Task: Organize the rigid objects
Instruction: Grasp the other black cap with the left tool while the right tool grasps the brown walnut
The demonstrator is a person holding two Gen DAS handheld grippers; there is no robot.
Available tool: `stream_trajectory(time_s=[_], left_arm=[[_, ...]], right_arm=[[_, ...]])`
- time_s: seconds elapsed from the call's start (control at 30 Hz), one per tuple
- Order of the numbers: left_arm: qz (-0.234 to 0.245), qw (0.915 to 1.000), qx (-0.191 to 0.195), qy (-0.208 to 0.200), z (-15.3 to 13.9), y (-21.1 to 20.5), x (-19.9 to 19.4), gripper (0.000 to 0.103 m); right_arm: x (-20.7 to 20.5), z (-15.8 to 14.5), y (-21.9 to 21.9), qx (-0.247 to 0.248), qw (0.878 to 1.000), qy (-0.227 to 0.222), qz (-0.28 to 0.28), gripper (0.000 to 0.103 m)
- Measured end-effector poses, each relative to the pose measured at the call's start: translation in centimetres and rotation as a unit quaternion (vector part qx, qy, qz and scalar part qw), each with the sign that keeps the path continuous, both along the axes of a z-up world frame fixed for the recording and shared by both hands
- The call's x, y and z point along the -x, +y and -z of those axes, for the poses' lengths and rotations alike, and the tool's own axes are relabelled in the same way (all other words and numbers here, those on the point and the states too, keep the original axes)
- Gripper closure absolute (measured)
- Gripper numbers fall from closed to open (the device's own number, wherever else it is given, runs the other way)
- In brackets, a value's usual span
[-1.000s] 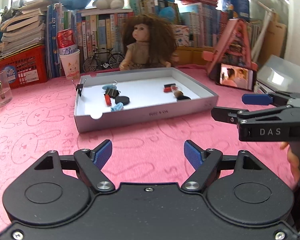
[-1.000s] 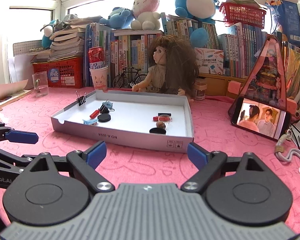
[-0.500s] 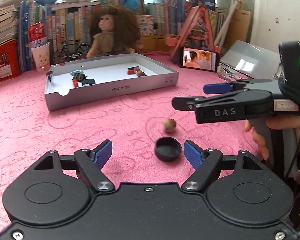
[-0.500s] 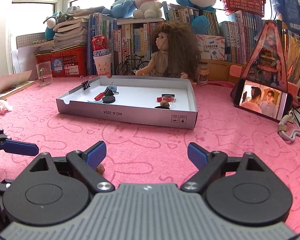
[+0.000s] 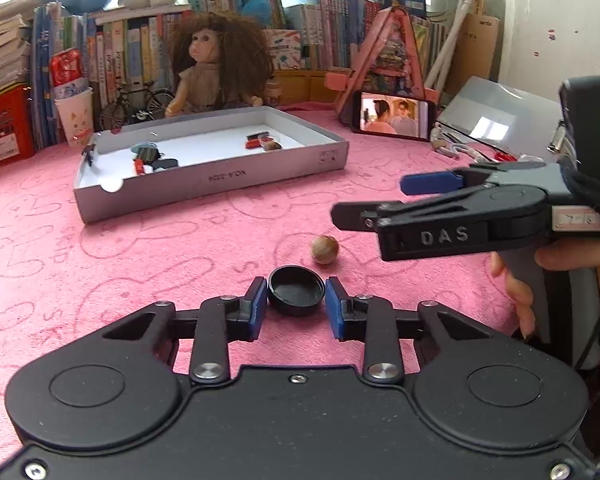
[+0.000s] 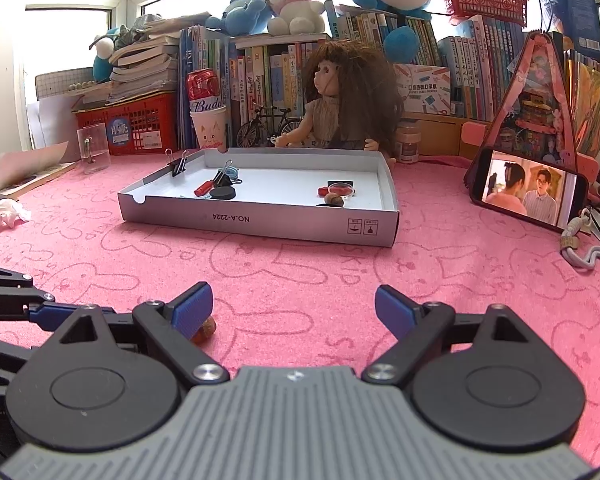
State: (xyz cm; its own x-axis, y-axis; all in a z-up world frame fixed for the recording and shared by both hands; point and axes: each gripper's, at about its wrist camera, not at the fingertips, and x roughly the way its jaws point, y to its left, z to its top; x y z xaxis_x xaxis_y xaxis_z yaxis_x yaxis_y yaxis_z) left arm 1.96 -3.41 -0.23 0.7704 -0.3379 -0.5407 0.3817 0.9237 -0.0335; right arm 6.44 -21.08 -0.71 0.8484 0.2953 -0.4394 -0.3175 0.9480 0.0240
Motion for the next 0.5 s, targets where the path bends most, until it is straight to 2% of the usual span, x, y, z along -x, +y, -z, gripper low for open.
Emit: stream_trajectory(time_s=[0.3, 0.5], left_arm=[[-0.062, 0.998, 0.011, -0.002, -0.4, 2.1, -1.2, 0.073], [-0.074, 0.9972, 0.007, -0.002, -0.3, 2.6, -1.4, 0.073]], right_arm=[[0.7, 0.5, 0.7, 0.01, 1.0, -0.004, -0.014, 0.01], [1.3, 0.8, 1.7, 0.024, 0.999, -0.001, -0.04, 0.01]])
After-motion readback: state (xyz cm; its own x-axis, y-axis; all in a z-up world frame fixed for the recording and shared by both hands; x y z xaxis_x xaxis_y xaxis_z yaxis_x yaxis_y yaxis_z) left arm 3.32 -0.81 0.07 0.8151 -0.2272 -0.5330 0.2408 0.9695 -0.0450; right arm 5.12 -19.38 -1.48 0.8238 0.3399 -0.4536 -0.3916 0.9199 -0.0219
